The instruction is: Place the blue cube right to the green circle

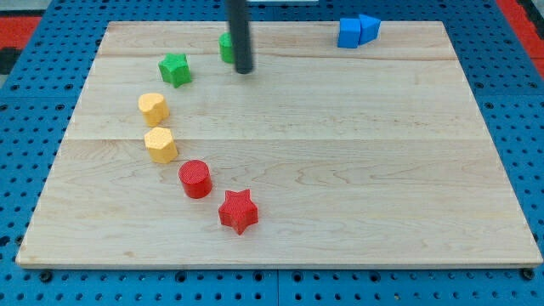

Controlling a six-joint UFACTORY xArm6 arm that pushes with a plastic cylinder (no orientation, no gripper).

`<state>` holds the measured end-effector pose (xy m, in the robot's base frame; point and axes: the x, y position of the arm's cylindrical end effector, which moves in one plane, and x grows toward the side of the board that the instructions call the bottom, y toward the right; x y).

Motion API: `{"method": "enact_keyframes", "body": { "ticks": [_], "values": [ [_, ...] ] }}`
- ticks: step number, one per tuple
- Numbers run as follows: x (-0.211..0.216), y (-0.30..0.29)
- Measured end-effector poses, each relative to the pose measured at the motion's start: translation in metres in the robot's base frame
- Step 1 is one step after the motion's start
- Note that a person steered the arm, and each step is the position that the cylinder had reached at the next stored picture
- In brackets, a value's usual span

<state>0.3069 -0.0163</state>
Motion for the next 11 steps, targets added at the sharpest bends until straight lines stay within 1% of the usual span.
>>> {"method": "enact_keyframes", "body": {
  "ticks": [1,2,3,4,5,6,7,8,10,11],
  "values": [
    [-0.032,0.119],
    [-0.049,0.230],
    [-0.078,0.225],
    [-0.101,0.241],
    [-0.114,0.242],
    [-0.100,0.183],
    [-0.090,0.105],
    [-0.089,0.156],
    [-0.110,0.087],
    [-0.106,0.045]
  ]
}}
